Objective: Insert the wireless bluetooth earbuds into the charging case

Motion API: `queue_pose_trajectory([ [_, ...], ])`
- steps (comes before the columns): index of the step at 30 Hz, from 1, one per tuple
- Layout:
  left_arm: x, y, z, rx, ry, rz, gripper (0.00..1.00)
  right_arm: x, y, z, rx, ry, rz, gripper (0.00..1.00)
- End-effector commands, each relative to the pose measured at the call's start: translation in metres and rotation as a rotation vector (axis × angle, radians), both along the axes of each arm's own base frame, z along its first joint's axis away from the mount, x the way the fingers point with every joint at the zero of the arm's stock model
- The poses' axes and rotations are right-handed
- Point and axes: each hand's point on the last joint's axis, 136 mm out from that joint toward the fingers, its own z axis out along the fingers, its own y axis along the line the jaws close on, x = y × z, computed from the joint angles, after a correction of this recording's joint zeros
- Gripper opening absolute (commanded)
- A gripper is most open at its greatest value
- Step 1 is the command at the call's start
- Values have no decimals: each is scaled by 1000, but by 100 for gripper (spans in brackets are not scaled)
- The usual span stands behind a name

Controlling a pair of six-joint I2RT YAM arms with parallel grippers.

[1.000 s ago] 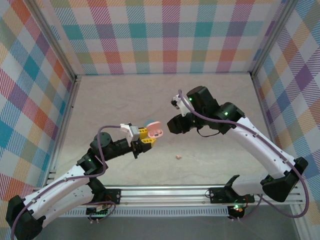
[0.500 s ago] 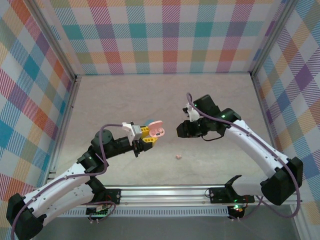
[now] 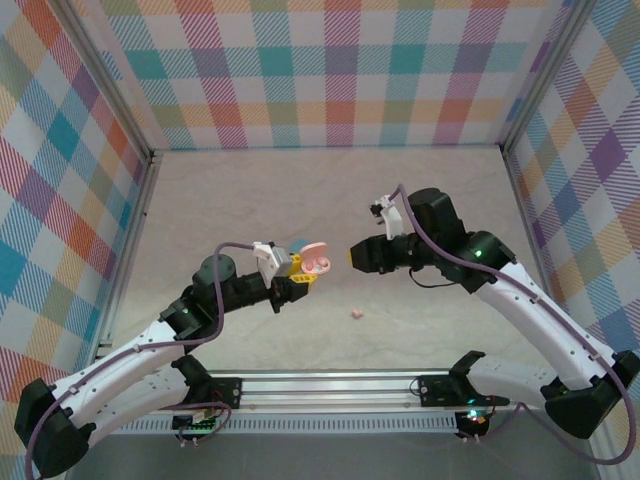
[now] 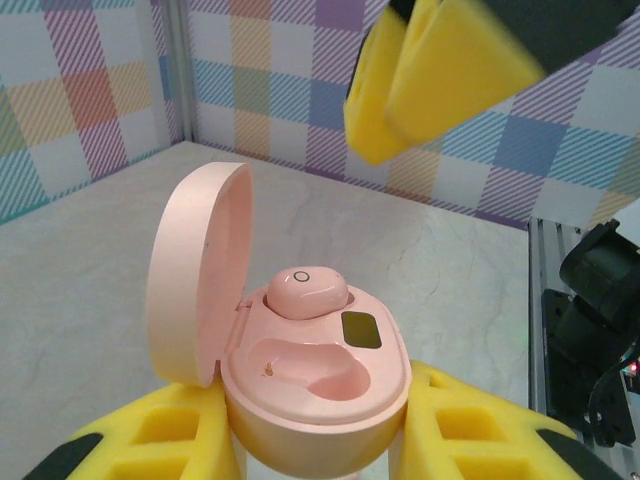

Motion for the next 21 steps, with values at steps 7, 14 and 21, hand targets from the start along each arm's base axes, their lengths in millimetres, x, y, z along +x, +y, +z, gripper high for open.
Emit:
queue_pose_trajectory([
  [7,-2,-4,22,-43,-26,-20,22,-6,28,-3,-147,-90,144,38],
  [14,-6,-2,23,-55,-25,-26,22,3,35,-11,-219,-53,159,37],
  [21,-7,-1,22,-58,-27,-25,22,7,44,-13,-227,-64,185,38],
])
